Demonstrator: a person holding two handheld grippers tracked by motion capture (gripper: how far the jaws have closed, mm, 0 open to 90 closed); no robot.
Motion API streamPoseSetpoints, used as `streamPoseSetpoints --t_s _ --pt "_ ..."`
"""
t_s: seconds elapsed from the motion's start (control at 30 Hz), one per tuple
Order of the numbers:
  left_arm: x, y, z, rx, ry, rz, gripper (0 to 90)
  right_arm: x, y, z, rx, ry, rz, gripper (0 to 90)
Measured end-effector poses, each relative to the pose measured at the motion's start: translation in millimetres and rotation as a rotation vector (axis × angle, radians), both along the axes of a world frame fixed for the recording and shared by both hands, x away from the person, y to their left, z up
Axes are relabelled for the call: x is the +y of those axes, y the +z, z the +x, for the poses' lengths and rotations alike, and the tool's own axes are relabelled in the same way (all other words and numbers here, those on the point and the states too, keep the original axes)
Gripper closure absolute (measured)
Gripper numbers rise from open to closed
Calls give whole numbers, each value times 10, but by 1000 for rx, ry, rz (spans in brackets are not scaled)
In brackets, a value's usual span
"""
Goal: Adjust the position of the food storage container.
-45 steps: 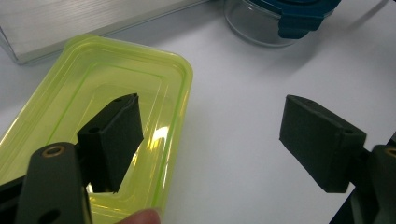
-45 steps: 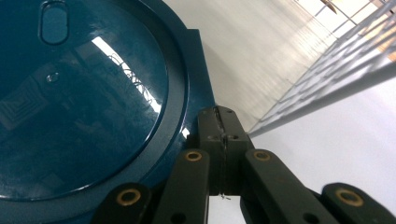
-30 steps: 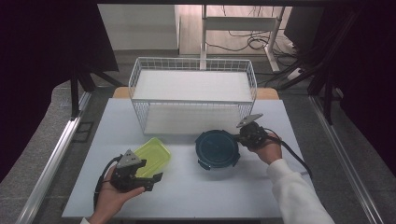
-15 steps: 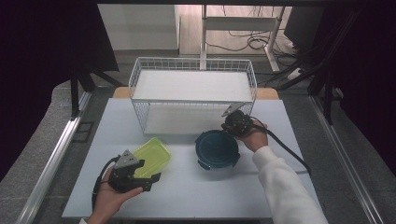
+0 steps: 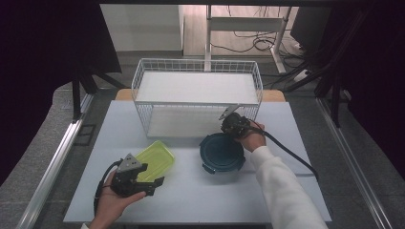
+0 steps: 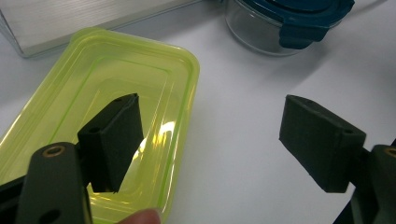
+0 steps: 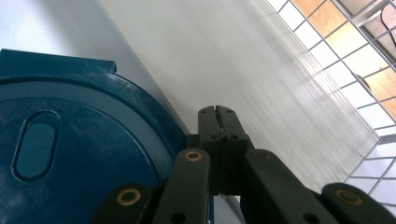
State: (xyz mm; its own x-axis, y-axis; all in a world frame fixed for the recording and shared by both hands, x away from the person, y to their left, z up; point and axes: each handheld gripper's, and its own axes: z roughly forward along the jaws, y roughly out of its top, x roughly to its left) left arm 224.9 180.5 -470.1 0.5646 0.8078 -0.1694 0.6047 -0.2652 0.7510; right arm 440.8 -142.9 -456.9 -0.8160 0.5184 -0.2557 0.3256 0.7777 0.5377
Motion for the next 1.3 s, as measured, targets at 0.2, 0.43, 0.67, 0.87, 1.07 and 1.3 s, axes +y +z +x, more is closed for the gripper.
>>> streamPoseSetpoints --t_s 0.2,0.43,0.67,0.87,1.07,1.3 --pt "-13 -6 1 6 -3 5 211 9 -5 -67 -23 34 -18 893" --pt "-15 -9 4 11 5 -3 212 25 -9 -197 -17 50 -10 894" --pt "-9 -19 14 16 9 -8 212 8 0 -376 -20 61 -35 894" --pt "-7 -17 18 20 12 -11 213 7 0 -475 -14 64 -35 894" --pt "-12 -25 23 22 13 -15 213 13 -29 -598 14 69 -44 894" --pt "-22 -24 25 25 10 -14 213 -13 -19 -757 36 80 -47 894"
